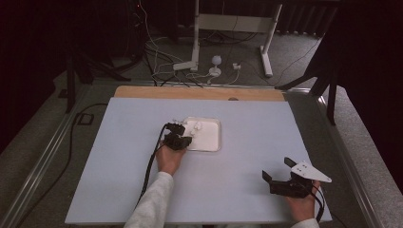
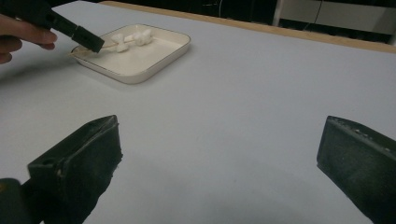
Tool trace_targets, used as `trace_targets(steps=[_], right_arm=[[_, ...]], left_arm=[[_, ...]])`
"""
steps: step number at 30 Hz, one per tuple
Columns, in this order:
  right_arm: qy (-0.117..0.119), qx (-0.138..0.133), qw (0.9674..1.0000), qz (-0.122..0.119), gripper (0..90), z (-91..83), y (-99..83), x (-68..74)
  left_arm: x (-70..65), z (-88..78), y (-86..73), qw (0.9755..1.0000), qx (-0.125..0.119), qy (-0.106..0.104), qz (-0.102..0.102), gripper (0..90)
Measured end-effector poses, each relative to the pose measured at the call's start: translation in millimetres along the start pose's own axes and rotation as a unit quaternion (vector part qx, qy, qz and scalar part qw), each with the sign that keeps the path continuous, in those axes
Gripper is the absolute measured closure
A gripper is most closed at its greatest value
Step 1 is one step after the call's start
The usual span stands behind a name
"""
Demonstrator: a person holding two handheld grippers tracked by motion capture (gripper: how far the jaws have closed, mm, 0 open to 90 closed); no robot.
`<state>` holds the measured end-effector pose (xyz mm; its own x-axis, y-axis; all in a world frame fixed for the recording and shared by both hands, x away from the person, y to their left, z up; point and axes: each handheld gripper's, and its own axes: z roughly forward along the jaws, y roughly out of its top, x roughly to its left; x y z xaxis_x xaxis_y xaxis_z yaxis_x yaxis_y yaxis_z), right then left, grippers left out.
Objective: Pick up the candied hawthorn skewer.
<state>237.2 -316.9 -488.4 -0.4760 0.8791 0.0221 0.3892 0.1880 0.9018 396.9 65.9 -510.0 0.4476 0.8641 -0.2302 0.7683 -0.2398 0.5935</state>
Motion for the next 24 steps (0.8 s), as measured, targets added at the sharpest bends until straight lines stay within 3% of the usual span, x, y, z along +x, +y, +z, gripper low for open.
trace_targets(steps=[5, 13, 24], right_arm=[[0.000, -0.001, 1.0000, 0.004, 0.0, -0.5, -0.3, -1.2], [0.002, -0.001, 1.0000, 0.003, 0.0, -0.3, -0.2, -1.0], [0.021, -0.004, 0.9996, 0.019, 0.0, 1.7, 2.9, 1.6]], left_arm=[[2.5, -1.7, -3.3, 0.9999, -0.006, -0.014, -0.006, 90.0], [10.1, -17.8, -7.7, 0.9978, -0.040, -0.053, -0.012, 90.0], [15.9, -49.9, -17.4, 0.9937, -0.087, -0.070, 0.011, 90.0]])
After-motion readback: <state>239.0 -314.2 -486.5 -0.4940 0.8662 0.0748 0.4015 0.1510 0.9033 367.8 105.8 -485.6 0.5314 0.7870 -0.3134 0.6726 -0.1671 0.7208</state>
